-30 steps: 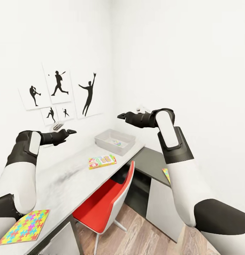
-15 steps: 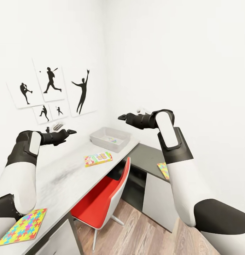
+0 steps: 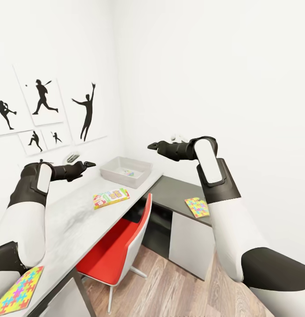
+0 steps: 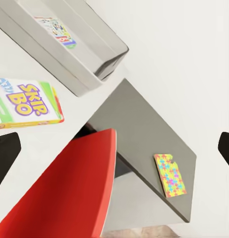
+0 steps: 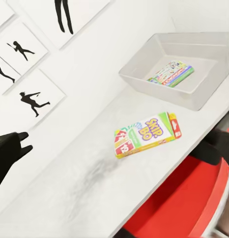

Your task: Put all the toys in the child's room - the three board games (two on the bed and one on the table), the two jigsaw puzzles on the table, and the tennis ball on the table - inside the toy box on the table in the child's room.

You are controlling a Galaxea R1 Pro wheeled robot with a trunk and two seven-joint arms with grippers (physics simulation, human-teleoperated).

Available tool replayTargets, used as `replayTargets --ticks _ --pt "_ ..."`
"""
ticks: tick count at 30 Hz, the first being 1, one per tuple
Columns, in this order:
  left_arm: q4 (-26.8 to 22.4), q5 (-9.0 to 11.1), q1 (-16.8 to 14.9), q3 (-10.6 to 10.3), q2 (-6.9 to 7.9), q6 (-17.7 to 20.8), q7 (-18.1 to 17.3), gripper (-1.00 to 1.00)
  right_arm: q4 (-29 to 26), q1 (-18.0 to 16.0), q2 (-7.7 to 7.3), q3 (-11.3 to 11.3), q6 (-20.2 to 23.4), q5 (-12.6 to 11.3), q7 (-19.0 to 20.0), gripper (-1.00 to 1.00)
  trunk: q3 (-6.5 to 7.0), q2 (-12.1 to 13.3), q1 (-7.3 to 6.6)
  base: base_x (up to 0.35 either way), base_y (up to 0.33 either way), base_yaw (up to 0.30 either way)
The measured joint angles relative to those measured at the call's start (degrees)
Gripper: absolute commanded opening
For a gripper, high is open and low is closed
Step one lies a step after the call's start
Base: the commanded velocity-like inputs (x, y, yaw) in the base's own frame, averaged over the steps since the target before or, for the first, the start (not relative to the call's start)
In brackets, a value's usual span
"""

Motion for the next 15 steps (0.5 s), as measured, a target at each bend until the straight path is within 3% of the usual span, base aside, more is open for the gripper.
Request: replayTargets --ticks 11,15 --pt "0.0 0.01 0.24 0.0 -0.08 0.0 0.0 1.0 0.01 0.0 0.0 -0.22 0.0 -0.13 0.6 1.0 -0.07 0.0 0.0 0.0 0.0 -0.258" --pt "0.0 0.02 0.25 0.0 -0.23 0.0 0.0 1.0 0.01 0.0 -0.71 -0.24 0.0 -0.2 2.0 1.0 0.01 0.0 0.0 0.0 0.0 -0.274"
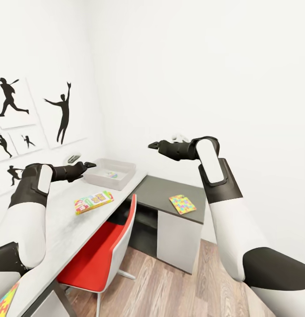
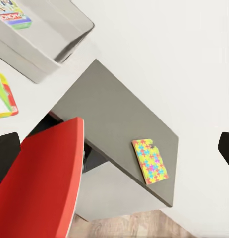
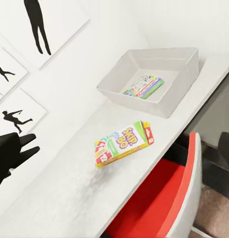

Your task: Put all the toys in the child's room - the three board games (two on the bed and one on the table), the two jigsaw puzzles on the table, and the tennis ball on the table - inside the toy box on the table in the child's room.

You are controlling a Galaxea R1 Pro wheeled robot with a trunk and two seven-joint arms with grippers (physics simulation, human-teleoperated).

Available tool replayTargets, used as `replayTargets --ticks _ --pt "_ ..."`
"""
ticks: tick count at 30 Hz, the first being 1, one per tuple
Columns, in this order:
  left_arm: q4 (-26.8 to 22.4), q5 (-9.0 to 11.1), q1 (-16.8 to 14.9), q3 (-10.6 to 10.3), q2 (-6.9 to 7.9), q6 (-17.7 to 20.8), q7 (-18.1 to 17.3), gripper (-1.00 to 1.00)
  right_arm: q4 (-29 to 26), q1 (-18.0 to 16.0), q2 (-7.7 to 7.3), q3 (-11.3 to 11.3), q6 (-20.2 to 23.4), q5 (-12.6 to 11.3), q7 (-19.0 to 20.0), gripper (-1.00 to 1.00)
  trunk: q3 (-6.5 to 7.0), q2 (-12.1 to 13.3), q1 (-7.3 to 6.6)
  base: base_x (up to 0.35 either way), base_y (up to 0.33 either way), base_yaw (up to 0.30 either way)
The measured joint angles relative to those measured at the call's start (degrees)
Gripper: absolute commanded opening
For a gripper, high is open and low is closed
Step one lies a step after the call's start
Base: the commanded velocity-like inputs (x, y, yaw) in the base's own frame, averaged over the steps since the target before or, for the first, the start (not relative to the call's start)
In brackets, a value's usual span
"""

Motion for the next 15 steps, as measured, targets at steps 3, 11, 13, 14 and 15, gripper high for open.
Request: replayTargets --ticks 3,11,13,14,15 --pt "0.0 0.0 0.0 0.0 -0.08 -0.04 0.0 1.0 0.0 0.0 -0.41 -0.01 0.0 -0.04 0.9 1.0 0.11 0.0 0.0 -0.007 0.0 -0.271" --pt "0.0 0.0 0.0 0.0 -0.17 -0.06 0.0 1.0 0.0 0.0 -0.79 0.01 -0.01 -0.06 2.02 1.0 0.49 0.0 0.0 -0.047 0.006 -0.263" --pt "0.0 0.0 0.0 0.0 -0.16 -0.07 0.0 1.0 0.0 0.0 -0.85 0.0 0.0 -0.06 2.07 1.0 0.59 0.0 0.0 -0.021 0.003 -0.259" --pt "0.0 0.0 0.0 0.0 -0.16 -0.07 0.0 1.0 0.0 0.0 -0.85 -0.01 -0.01 -0.07 2.1 1.0 0.64 -0.01 0.0 -0.015 0.002 -0.259" --pt "0.0 0.0 0.0 0.0 -0.16 -0.08 0.0 1.0 0.0 0.0 -0.85 -0.02 0.0 -0.07 2.13 1.0 0.69 -0.01 0.0 -0.012 0.002 -0.259"
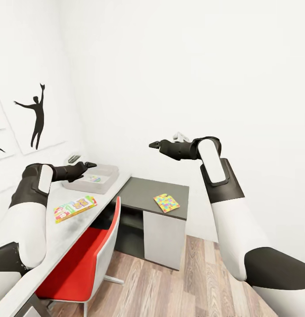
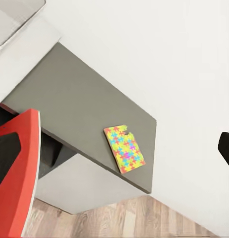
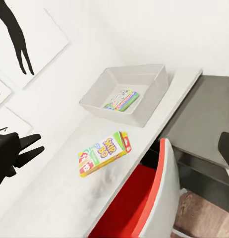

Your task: Put all the toys in the child's room - the three board games (two on the bed and one on the table), the two jigsaw puzzles on the table, and the tennis ball on the table - inside the toy box on the table in the child's room.

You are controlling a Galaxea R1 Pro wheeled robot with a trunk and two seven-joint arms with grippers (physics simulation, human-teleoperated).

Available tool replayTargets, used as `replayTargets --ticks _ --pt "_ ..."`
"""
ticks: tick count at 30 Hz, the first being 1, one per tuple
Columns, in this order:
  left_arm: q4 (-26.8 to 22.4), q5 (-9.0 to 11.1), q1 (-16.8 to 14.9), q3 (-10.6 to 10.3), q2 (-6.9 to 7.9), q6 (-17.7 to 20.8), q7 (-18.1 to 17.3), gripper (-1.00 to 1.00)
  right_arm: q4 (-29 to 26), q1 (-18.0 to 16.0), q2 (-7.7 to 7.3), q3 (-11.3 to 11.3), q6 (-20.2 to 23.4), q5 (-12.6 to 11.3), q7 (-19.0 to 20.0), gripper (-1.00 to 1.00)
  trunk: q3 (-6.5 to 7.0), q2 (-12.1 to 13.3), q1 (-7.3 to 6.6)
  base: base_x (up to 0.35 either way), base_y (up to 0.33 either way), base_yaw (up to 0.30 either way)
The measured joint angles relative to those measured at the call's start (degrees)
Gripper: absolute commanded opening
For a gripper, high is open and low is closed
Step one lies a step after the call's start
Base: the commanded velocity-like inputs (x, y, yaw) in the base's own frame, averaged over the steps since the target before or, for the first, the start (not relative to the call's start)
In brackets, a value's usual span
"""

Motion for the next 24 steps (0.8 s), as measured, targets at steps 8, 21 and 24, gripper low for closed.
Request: replayTargets --ticks 8,21,24 --pt "0.0 0.0 -0.01 0.0 -0.07 0.0 0.0 1.0 0.0 -0.02 -0.01 -0.04 0.01 0.07 0.04 1.0 0.39 -0.03 0.0 -0.004 0.0 -0.258" --pt "-0.01 -0.01 0.68 0.0 -0.08 0.01 0.0 1.0 -0.17 2.49 -3.22 -2.11 0.01 0.0 0.38 1.0 1.04 -0.08 0.02 0.0 0.0 -0.256" --pt "-0.01 -0.01 0.86 0.0 -0.04 0.01 -0.05 1.0 -0.47 3.28 -4.86 -3.64 0.01 -0.33 1.04 1.0 1.22 -0.09 0.02 0.0 0.0 -0.249"
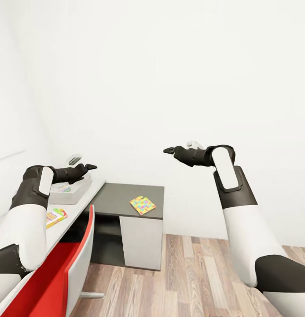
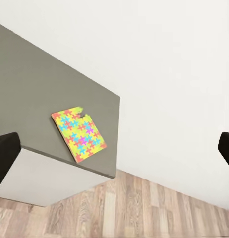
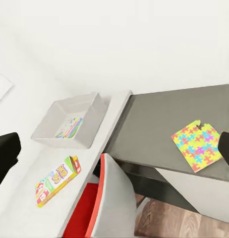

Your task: Put all the toys in the child's room - the three board games (two on the bed and one on the table), the two jigsaw puzzles on the table, and the tennis ball on the table - inside the toy box on the table in the child's room.

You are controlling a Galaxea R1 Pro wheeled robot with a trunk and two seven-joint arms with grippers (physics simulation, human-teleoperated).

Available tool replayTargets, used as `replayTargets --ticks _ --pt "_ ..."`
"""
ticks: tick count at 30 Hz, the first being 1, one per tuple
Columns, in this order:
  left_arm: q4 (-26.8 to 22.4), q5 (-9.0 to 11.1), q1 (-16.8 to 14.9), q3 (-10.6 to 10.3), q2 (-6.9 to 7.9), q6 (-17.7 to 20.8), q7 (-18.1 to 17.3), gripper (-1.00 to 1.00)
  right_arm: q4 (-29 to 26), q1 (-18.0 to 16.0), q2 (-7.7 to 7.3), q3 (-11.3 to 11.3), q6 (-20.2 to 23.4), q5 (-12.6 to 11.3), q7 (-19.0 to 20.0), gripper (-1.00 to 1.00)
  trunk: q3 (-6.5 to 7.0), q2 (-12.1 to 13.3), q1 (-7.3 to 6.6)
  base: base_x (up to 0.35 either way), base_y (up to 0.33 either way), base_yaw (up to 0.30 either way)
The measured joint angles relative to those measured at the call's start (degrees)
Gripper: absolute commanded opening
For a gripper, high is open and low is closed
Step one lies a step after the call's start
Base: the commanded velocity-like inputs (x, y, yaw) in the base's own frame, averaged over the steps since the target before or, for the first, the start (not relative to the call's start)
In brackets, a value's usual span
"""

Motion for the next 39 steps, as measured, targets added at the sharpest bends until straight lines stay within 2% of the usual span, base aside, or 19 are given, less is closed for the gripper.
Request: replayTargets --ticks 8,11,24,29,31,37,38,39 --pt "0.0 0.0 0.44 0.0 0.08 0.0 -0.06 1.0 -0.36 2.5 -3.8 -1.6 0.04 -1.79 0.96 1.0 0.49 0.01 0.01 -0.011 0.0 -0.244" --pt "0.0 0.01 0.6 0.0 0.1 0.0 -0.06 1.0 -0.39 3.35 -4.41 -1.7 0.02 -2.0 1.02 1.0 0.69 0.0 0.01 -0.078 0.0 -0.242" --pt "0.0 0.09 1.81 0.0 0.05 0.0 -0.12 1.0 0.35 8.5 -5.07 -2.06 -0.01 -1.53 0.78 1.0 1.5 0.0 0.0 -0.049 0.0 -0.242" --pt "0.0 0.1 2.56 -0.05 0.0 0.0 -0.51 1.0 1.97 12.27 -5.06 -1.91 -0.46 -1.01 0.6 1.0 1.82 0.0 0.0 -0.003 0.0 -0.241" --pt "0.0 0.05 2.89 -0.05 0.02 -0.01 -1.09 1.0 3.02 13.51 -5.05 -1.82 -0.94 -0.3 0.54 1.0 1.94 0.0 0.0 -0.001 0.0 -0.239" --pt "-0.05 -0.04 4.42 -0.09 0.11 -0.03 -4.25 1.0 9.2 18.03 -4.95 -1.59 -6.65 5.63 0.74 1.0 2.32 0.01 0.0 0.0 0.0 -0.238" --pt "-0.13 -0.07 4.98 -0.15 0.14 -0.03 -5.15 1.0 11.18 19.41 -4.95 -1.56 -8.87 7.52 0.83 1.0 2.37 0.0 0.0 0.0 0.0 -0.236" --pt "-0.13 -0.07 5.0 -0.15 0.13 -0.04 -5.18 1.0 11.27 19.5 -4.94 -1.56 -8.99 7.4 0.84 1.0 2.45 0.01 0.0 0.0 0.0 -0.234"
